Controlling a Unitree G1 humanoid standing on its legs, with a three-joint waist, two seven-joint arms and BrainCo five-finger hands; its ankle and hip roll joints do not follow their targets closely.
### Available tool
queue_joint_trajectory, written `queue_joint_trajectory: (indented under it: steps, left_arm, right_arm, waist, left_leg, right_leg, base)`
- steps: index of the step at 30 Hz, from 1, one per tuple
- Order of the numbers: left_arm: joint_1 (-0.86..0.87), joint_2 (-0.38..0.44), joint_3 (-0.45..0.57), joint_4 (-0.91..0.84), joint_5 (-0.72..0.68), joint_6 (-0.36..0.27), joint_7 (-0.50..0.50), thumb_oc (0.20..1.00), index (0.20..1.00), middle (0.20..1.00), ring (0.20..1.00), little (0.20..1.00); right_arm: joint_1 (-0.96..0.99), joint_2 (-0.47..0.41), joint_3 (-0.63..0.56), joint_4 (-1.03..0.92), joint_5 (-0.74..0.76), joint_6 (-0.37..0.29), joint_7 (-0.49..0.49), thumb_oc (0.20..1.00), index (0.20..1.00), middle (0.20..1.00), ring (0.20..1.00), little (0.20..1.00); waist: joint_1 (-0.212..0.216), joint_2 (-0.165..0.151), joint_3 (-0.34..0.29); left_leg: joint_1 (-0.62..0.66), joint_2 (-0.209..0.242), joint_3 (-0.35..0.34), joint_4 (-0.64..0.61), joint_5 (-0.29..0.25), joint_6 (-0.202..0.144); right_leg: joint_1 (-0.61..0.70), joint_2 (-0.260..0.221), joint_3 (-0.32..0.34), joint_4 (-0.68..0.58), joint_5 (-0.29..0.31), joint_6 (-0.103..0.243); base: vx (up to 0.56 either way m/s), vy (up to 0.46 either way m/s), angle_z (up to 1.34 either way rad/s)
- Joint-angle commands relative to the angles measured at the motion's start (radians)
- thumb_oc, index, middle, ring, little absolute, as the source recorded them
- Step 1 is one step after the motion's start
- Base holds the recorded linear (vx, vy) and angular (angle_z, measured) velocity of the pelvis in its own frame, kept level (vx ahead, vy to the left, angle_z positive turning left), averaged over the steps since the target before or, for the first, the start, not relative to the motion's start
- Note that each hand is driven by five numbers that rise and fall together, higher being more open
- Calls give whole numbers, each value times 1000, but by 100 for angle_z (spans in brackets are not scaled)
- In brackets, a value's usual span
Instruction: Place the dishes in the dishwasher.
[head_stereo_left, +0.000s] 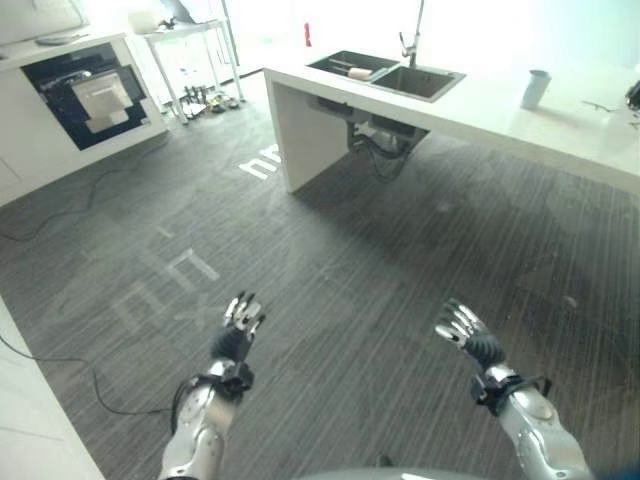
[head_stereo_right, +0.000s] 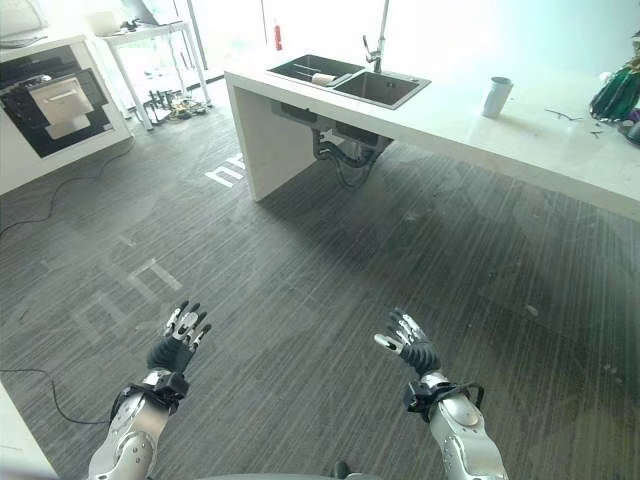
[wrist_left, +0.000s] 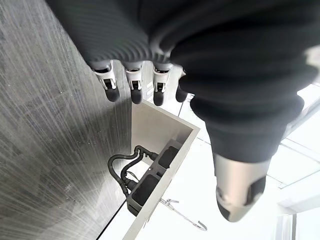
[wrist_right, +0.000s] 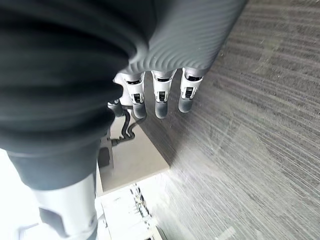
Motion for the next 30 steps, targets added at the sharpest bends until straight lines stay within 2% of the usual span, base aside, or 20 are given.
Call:
queue_joint_trajectory:
  steps: [1,12,13,15,16,17,18,19,21,22,24,26,27,30]
  left_arm:
    - [-55,63,25,-37,40,-50,-36,1000,1000,1000,1000,1000]
    - [-48,54,48,-147,-44,-74,-47,1000,1000,1000,1000,1000]
    - [-43,53,47,-168,-41,-79,-39,1000,1000,1000,1000,1000]
    - [-48,56,43,-184,-56,-86,-44,1000,1000,1000,1000,1000]
    - [-54,55,41,-196,-63,-86,-50,1000,1000,1000,1000,1000]
    - [-57,55,39,-202,-71,-85,-57,1000,1000,1000,1000,1000]
    - [-63,48,31,-198,-73,-90,-65,1000,1000,1000,1000,1000]
    - [-65,47,28,-196,-72,-92,-62,1000,1000,1000,1000,1000]
    - [-58,48,12,-194,-84,-103,-57,1000,1000,1000,1000,1000]
    - [-41,50,3,-207,-96,-116,-57,1000,1000,1000,1000,1000]
    - [-39,45,6,-195,-113,-133,-70,1000,1000,1000,1000,1000]
    - [-35,39,11,-198,-113,-139,-71,1000,1000,1000,1000,1000]
    - [-31,36,14,-203,-106,-144,-63,1000,1000,1000,1000,1000]
    - [-45,46,19,-213,-95,-147,-55,1000,1000,1000,1000,1000]
  right_arm:
    - [-47,-23,-35,-43,8,-69,-1,1000,1000,1000,1000,1000]
    - [-43,-45,-49,-155,28,-100,62,1000,1000,1000,1000,1000]
    - [-42,-45,-46,-168,31,-101,67,1000,1000,1000,1000,1000]
    - [-45,-60,-50,-183,30,-110,78,1000,1000,1000,1000,1000]
    - [-49,-70,-55,-194,23,-120,82,1000,1000,1000,1000,1000]
    - [-55,-79,-55,-199,20,-126,81,1000,1000,1000,1000,1000]
    - [-66,-80,-52,-194,10,-139,84,1000,1000,1000,1000,1000]
    - [-71,-80,-50,-192,6,-140,81,1000,1000,1000,1000,1000]
    - [-86,-86,-44,-192,2,-135,75,1000,1000,1000,1000,1000]
    - [-59,-106,-64,-222,11,-130,98,1000,1000,1000,1000,1000]
    - [-44,-124,-77,-222,14,-145,115,1000,1000,1000,1000,1000]
    - [-46,-134,-83,-220,22,-148,126,1000,1000,1000,1000,1000]
    - [-43,-141,-91,-228,38,-143,135,1000,1000,1000,1000,1000]
    - [-38,-132,-98,-251,62,-132,151,1000,1000,1000,1000,1000]
  waist:
    - [2,-9,-15]
    - [9,-17,-17]
    - [15,-20,-10]
    - [19,-36,16]
    - [21,-45,40]
    - [19,-49,53]
    - [17,-47,70]
    - [15,-44,74]
    - [6,-22,80]
    - [-1,7,81]
    - [-1,15,79]
    - [2,14,77]
    - [0,13,68]
    - [12,-12,49]
  left_leg:
    - [-12,58,85,6,-33,-43]
    - [-3,61,76,6,-31,-50]
    - [3,65,78,11,-13,-60]
    - [-71,74,92,169,-9,-81]
    - [-157,90,95,340,32,-98]
    - [-207,100,94,441,32,-100]
    - [-236,118,113,460,42,-101]
    - [-236,128,128,431,45,-101]
    - [-200,173,206,185,78,-106]
    - [-195,233,230,6,202,-145]
    - [-235,262,224,6,236,-160]
    - [-229,262,222,6,228,-158]
    - [-215,261,254,6,204,-146]
    - [-200,213,268,10,148,-105]
  right_leg:
    - [47,-39,1,0,-114,83]
    - [51,-19,10,0,-123,75]
    - [53,-16,15,0,-124,67]
    - [61,-24,19,0,-119,52]
    - [64,-28,20,0,-117,33]
    - [61,-30,19,5,-115,22]
    - [64,-29,17,11,-116,18]
    - [67,-27,16,12,-117,20]
    - [89,-16,13,5,-131,37]
    - [128,-3,12,0,-158,48]
    - [158,-2,7,0,-185,44]
    - [174,-16,9,0,-195,47]
    - [184,-39,6,14,-204,58]
    - [217,-106,-8,55,-230,105]
  base:
    - [-16,-8,9]
    - [-1,-76,4]
    - [23,-147,1]
    - [-20,-172,0]
    - [-51,-160,35]
    - [-17,-112,53]
    - [32,-20,44]
    - [130,87,20]
    - [329,291,20]
    - [483,422,27]
    - [431,353,16]
    - [369,312,-6]
    - [418,370,-23]
    - [447,403,-51]
